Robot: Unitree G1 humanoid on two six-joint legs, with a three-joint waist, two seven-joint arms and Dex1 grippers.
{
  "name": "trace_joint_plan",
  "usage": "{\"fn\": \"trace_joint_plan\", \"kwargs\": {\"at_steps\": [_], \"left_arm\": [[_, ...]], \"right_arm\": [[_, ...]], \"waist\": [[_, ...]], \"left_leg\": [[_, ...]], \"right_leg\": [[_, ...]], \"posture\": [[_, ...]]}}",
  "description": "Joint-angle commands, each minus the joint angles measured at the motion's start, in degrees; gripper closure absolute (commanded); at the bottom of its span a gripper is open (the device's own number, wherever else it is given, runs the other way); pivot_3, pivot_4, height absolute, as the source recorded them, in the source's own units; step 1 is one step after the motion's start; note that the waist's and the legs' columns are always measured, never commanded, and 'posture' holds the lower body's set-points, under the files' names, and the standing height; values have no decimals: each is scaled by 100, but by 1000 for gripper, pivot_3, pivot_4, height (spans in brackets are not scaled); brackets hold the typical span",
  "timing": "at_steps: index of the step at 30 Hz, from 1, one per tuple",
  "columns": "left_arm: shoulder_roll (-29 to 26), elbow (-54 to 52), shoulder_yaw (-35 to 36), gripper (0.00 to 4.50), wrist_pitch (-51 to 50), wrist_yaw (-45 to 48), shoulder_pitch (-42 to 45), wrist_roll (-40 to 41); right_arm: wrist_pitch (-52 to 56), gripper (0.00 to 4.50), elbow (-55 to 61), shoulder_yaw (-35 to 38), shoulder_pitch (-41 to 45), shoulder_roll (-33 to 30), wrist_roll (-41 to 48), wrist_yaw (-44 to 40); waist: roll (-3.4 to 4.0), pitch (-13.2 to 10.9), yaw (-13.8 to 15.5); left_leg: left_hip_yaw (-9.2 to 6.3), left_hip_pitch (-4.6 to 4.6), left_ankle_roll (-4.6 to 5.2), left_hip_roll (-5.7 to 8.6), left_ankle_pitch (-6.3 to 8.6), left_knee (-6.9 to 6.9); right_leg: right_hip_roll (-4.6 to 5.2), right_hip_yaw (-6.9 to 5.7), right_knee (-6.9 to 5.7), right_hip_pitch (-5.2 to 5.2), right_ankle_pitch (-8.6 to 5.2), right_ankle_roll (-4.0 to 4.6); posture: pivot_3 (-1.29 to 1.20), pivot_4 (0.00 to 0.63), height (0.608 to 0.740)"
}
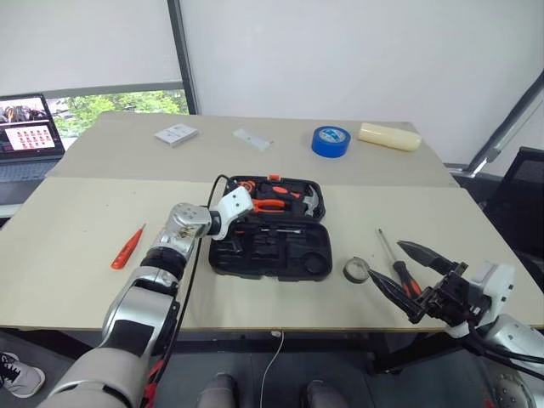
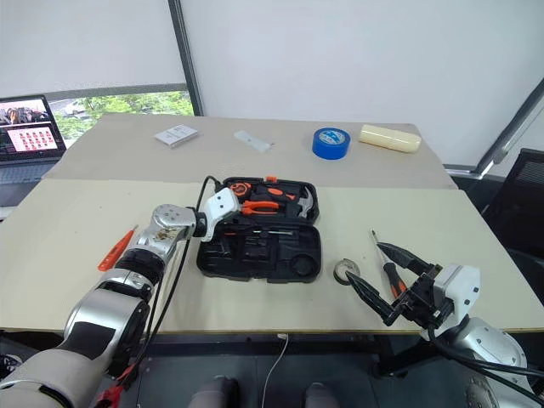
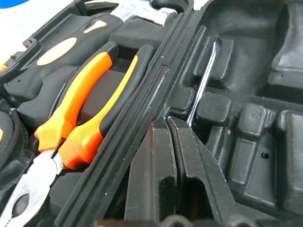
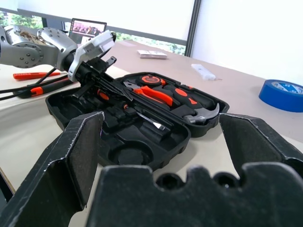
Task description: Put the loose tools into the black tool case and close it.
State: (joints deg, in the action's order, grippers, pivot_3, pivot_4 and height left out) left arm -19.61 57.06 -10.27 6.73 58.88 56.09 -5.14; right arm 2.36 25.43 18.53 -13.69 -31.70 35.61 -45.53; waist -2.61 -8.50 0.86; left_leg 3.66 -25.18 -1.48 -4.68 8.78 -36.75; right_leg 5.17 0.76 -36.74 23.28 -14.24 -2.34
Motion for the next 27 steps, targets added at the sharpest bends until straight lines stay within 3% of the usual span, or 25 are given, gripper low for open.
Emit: {"fn": "trace_joint_plan", "kwargs": {"at_steps": [1,2,5,8,9,11,15,19,21,25,27], "left_arm": [[121,-237,79,4404,-111,-13,-189,137],[138,-331,264,4404,-114,16,-209,349],[55,-776,894,3650,276,373,-325,1119],[-178,-1688,1359,2644,277,1125,-678,1948],[-326,-2056,1431,2156,70,1239,-867,2098],[-593,-2600,1543,1629,-49,1314,-1251,2238],[-1269,-3976,1853,200,-708,1740,-2575,2889],[-2002,-4888,2256,40,-414,2641,-4161,3331],[-2219,-4992,2339,40,-256,2816,-4615,3344],[-2257,-5112,2413,40,-181,2777,-4996,3451],[-2217,-5349,2382,40,-365,2668,-5019,3588]], "right_arm": [[14,0,214,133,51,4,87,71],[16,0,216,149,47,-1,66,98],[-20,0,192,314,66,-3,-12,283],[130,0,270,588,-128,-12,-199,707],[282,0,316,693,-261,-30,-195,845],[358,0,425,847,-515,-52,-226,896],[697,0,711,1230,-1295,78,-175,1154],[1114,0,710,1605,-2332,355,-526,1577],[1219,0,675,1664,-2687,448,-485,1523],[1601,0,602,1577,-3052,312,-491,1354],[2096,0,805,1587,-2729,30,-261,1504]], "waist": [[1,1,0],[1,1,0],[0,-2,-15],[4,-6,-28],[5,-6,-31],[16,-1,-41],[38,5,-48],[42,5,-73],[47,3,-27],[67,-4,-13],[83,-3,-31]], "left_leg": [[-1,0,1,0,-1,0],[-2,0,2,1,-1,0],[-2,-4,19,2,-12,0],[-6,-15,28,1,-13,2],[-6,-15,30,1,-11,5],[-7,-12,32,0,-10,12],[-5,9,33,1,-1,28],[-3,17,28,-3,2,45],[-3,19,15,-8,10,52],[7,40,-34,-13,40,56],[13,41,-35,-16,41,64]], "right_leg": [[0,0,0,-3,0,1],[1,0,0,-4,-1,2],[2,1,1,-1,3,-5],[0,-1,-3,10,20,-2],[-1,-1,-2,11,25,10],[-2,-2,-2,9,22,15],[0,0,-1,-4,8,18],[4,-3,-1,-3,-9,33],[9,-9,-2,2,-43,83],[32,-18,11,6,-67,54],[41,-14,27,9,-67,53]], "posture": [[0,150,740],[0,150,740],[0,150,740],[0,150,740],[0,150,740],[0,150,740],[0,150,740],[0,150,740],[0,150,740],[0,150,740],[0,150,740]]}}
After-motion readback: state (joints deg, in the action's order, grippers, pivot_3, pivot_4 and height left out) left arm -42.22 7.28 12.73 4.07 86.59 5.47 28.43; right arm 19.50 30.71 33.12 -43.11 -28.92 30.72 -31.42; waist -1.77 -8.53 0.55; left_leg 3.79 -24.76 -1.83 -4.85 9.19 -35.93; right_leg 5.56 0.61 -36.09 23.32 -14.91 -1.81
